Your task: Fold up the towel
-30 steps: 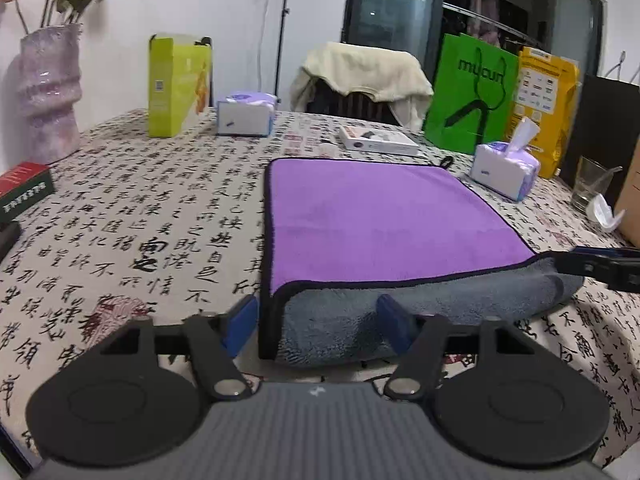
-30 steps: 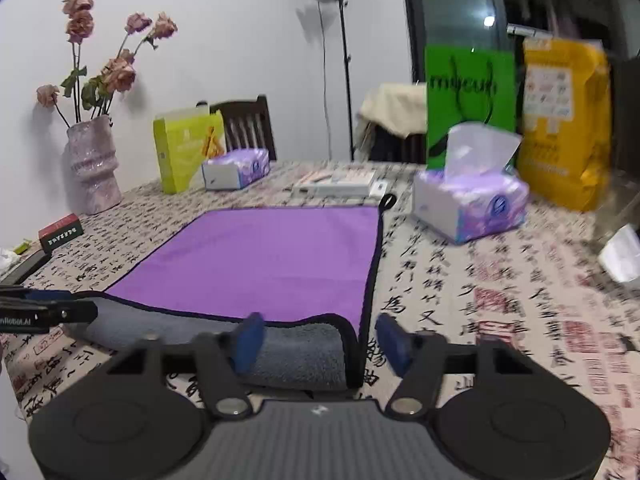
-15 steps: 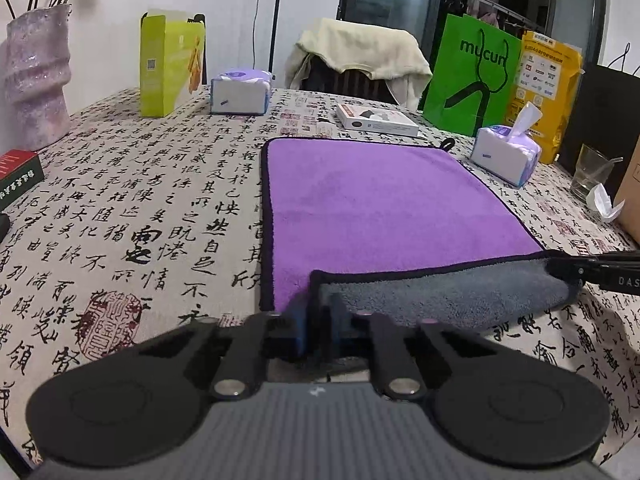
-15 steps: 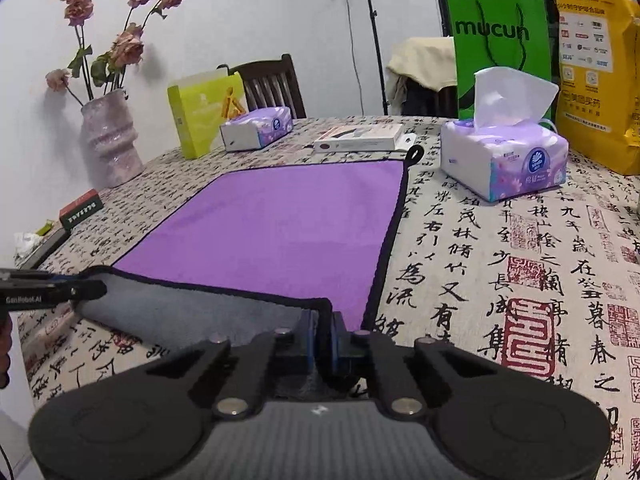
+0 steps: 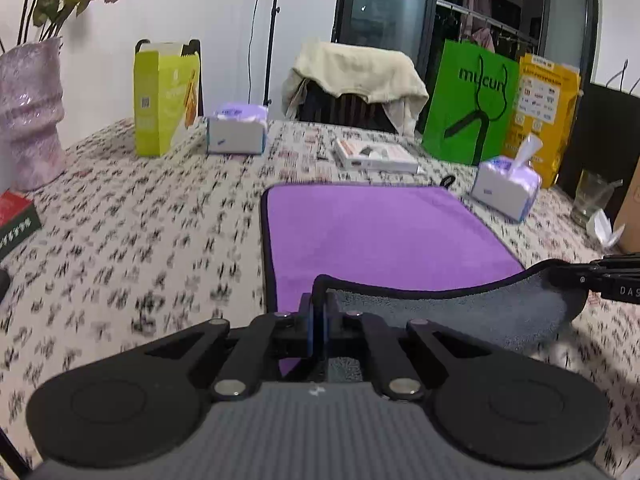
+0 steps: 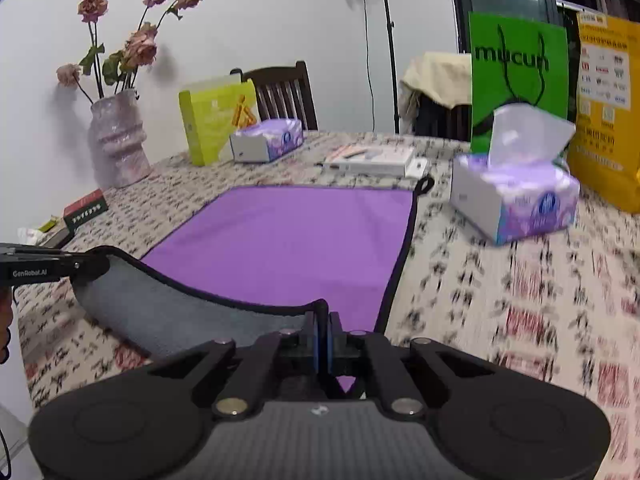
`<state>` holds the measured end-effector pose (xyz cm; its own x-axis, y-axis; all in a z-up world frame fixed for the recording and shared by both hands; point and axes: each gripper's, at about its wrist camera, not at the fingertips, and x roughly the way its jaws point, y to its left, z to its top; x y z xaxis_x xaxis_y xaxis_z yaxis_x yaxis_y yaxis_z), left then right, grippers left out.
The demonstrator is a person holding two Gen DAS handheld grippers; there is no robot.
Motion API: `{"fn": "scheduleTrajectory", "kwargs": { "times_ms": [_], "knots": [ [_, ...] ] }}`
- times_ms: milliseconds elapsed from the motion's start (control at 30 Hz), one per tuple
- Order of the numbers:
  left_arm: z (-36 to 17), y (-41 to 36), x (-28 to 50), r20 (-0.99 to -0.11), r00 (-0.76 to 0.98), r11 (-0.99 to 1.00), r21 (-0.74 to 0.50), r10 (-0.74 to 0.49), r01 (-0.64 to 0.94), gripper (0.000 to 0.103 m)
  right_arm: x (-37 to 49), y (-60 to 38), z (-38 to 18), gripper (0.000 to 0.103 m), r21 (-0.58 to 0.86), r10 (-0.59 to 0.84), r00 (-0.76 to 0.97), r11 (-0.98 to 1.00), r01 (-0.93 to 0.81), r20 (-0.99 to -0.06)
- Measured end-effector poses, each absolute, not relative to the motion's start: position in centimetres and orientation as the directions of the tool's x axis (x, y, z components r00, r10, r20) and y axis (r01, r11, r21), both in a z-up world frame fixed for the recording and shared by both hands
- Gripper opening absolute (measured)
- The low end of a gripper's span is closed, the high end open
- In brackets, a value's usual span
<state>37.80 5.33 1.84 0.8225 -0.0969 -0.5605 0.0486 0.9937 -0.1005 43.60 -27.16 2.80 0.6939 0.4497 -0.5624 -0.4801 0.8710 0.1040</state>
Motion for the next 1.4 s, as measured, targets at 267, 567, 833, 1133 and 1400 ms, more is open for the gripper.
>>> {"fn": "scheduleTrajectory", "kwargs": {
  "times_ms": [267,567,833,1133,1400],
  "knots": [
    [4.1,6.3,42.5,-0.544,0.832,0.991,-0.121,-0.111,0.053,0.005,47.4,-26.5,4.9,0.004,0.073,0.449,0.709,0.867,-0.492,-0.544],
    [4.9,7.9,50.1,-0.567,0.813,0.987,-0.153,-0.13,0.051,0.005,54.8,-26.2,6.2,0.004,0.107,0.456,0.715,0.872,-0.477,-0.53],
    [3.7,8.6,57.4,-0.614,0.778,0.986,-0.159,-0.133,0.043,0.005,62.4,-25.3,5.3,0.004,0.128,0.444,0.712,0.882,-0.453,-0.543],
    [1.2,9.1,62.3,-0.662,0.746,0.992,-0.127,-0.07,-0.02,0.014,67.9,-23.3,3.1,0.007,0.067,0.376,0.712,0.905,-0.421,-0.593],
    [2.2,8.3,59.7,-0.629,0.776,0.999,-0.043,-0.033,0.008,0.091,67.2,-22.8,2.8,0.076,0.044,0.334,0.726,0.921,-0.388,-0.601]
  ]
}}
